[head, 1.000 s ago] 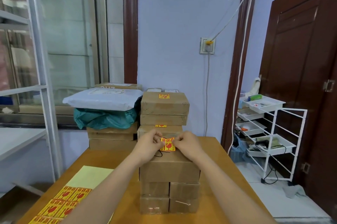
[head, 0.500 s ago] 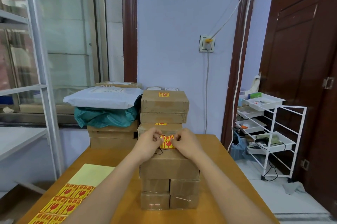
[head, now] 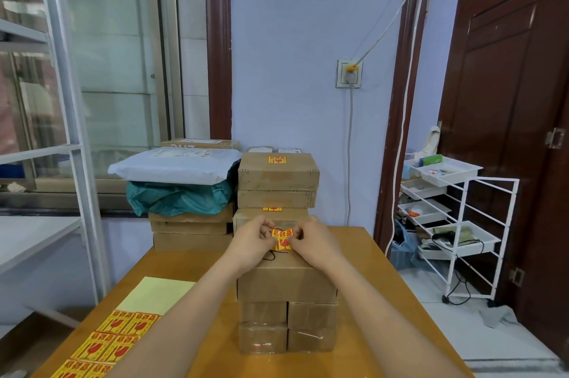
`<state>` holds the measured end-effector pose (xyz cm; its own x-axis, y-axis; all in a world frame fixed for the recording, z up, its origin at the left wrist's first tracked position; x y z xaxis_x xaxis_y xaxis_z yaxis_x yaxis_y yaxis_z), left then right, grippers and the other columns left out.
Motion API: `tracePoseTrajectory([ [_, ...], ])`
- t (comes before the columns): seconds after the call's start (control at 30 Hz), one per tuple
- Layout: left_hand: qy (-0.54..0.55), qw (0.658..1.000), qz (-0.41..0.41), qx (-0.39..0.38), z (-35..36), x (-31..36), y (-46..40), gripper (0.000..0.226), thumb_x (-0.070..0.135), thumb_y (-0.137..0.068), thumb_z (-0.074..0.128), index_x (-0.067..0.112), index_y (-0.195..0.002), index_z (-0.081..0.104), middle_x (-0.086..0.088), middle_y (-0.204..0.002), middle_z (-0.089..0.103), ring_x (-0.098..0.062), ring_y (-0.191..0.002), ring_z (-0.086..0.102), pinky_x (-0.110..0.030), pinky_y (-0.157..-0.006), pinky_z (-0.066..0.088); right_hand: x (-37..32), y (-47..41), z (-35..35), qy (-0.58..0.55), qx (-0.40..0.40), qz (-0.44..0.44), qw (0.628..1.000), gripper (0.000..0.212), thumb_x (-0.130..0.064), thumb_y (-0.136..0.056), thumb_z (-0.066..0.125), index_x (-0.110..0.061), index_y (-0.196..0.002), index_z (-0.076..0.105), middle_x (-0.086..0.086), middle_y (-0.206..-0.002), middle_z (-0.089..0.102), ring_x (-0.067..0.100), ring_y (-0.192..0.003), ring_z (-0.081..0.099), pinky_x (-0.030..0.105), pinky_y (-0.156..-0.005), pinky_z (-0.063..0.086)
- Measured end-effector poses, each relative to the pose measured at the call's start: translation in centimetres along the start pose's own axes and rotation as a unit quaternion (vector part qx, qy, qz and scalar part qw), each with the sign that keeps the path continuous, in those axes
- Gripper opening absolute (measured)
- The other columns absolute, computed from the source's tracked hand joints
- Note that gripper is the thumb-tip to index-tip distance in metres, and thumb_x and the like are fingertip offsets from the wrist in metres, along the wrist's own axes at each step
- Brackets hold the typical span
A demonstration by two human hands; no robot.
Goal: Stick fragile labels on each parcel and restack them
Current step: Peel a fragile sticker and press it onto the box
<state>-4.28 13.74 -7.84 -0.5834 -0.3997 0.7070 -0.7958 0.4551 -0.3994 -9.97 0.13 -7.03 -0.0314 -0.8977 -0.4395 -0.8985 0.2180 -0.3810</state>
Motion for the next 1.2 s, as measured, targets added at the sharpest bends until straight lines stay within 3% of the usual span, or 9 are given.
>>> tracePoseTrajectory([
  [0.17, 0.005, 1.000, -0.003, 0.000, 0.1, 0.0, 0.0, 0.024, 0.009, -0.085, 0.065, 0.016, -0.105, 0.054, 0.004, -0.077, 0.054, -0.006, -0.066, 0.048, -0.013, -0.060, 0.039, 0.0, 0.0, 0.0, 0.002, 0.003, 0.001, 1.000, 0.027, -0.028, -0.088, 0.060, -0.026, -0.068, 0.042, -0.001, -0.096, 0.046, 0.015, -0.083, 0.047, 0.029, -0.068, 0.040],
  [0.27, 0.005, 1.000, -0.008, 0.003, 0.1, 0.0, 0.0, 0.028, 0.011, -0.083, 0.068, 0.015, -0.107, 0.054, 0.004, -0.077, 0.053, -0.006, -0.067, 0.048, -0.017, -0.063, 0.041, 0.1, 0.1, 0.0, -0.005, 0.007, 0.008, 1.000, 0.017, -0.030, -0.088, 0.061, -0.020, -0.087, 0.047, -0.003, -0.099, 0.046, 0.017, -0.091, 0.051, 0.029, -0.073, 0.043],
  [0.43, -0.015, 1.000, -0.016, 0.014, 0.1, -0.3, -0.1, 0.035, 0.017, -0.082, 0.070, 0.013, -0.113, 0.052, 0.006, -0.083, 0.051, -0.005, -0.071, 0.048, -0.018, -0.066, 0.041, 0.0, 0.1, 0.0, -0.007, 0.007, 0.010, 1.000, 0.024, -0.028, -0.088, 0.059, -0.014, -0.107, 0.052, 0.001, -0.110, 0.051, 0.018, -0.100, 0.053, 0.029, -0.076, 0.045],
  [0.5, -0.029, 0.999, -0.019, 0.020, 0.1, -0.4, -0.1, 0.037, 0.019, -0.084, 0.069, 0.012, -0.116, 0.051, 0.004, -0.090, 0.052, -0.007, -0.077, 0.050, -0.018, -0.070, 0.043, 0.1, 0.1, 0.0, -0.013, 0.003, 0.012, 1.000, 0.023, -0.024, -0.088, 0.058, -0.013, -0.108, 0.052, 0.002, -0.112, 0.052, 0.018, -0.101, 0.054, 0.032, -0.081, 0.048],
  [0.6, -0.078, 0.996, -0.019, 0.029, 0.0, -0.4, -0.2, 0.043, 0.023, -0.086, 0.065, 0.011, -0.124, 0.048, 0.001, -0.110, 0.043, -0.015, -0.106, 0.047, -0.027, -0.092, 0.043, 0.2, 0.0, 0.0, -0.024, -0.008, 0.021, 0.999, 0.022, -0.019, -0.088, 0.057, -0.013, -0.108, 0.052, 0.004, -0.115, 0.052, 0.018, -0.103, 0.054, 0.031, -0.083, 0.048],
  [0.67, -0.100, 0.994, -0.024, 0.028, -0.1, -0.3, -0.1, 0.045, 0.025, -0.088, 0.062, 0.010, -0.127, 0.046, 0.000, -0.117, 0.038, -0.019, -0.117, 0.041, -0.029, -0.100, 0.039, 0.2, -0.2, 0.0, -0.026, -0.018, 0.025, 0.999, 0.019, -0.019, -0.088, 0.056, -0.015, -0.105, 0.050, 0.004, -0.117, 0.051, 0.019, -0.104, 0.053, 0.030, -0.081, 0.045],
  [0.97, -0.259, 0.963, -0.065, -0.031, 0.3, 0.4, -0.9, 0.041, 0.042, -0.092, 0.048, 0.009, -0.117, 0.050, -0.009, -0.124, 0.049, -0.025, -0.119, 0.039, -0.034, -0.091, 0.037, -0.3, -1.0, -0.1, 0.035, -0.070, 0.039, 0.996, 0.037, -0.042, -0.086, 0.059, -0.013, -0.107, 0.054, 0.004, -0.112, 0.052, 0.022, -0.098, 0.056, 0.033, -0.077, 0.044],
  [1.2, -0.306, 0.949, -0.068, -0.035, 0.5, 0.8, -1.5, 0.044, 0.044, -0.095, 0.042, 0.008, -0.120, 0.050, -0.009, -0.130, 0.047, -0.026, -0.125, 0.036, -0.037, -0.097, 0.036, -0.5, -1.3, -0.2, 0.058, -0.066, 0.050, 0.995, 0.032, -0.046, -0.085, 0.055, -0.016, -0.096, 0.051, -0.001, -0.100, 0.049, 0.018, -0.084, 0.050, 0.032, -0.067, 0.039],
])
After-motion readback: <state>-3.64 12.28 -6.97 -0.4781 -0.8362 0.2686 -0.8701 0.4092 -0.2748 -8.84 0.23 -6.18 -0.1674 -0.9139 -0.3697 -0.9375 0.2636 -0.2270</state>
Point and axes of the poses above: each hand's wrist, its own y-axis away from the middle knuckle, its own z-axis out of the palm, x = y × z, the point moved 3 cm from there along -y, towards the middle knuckle
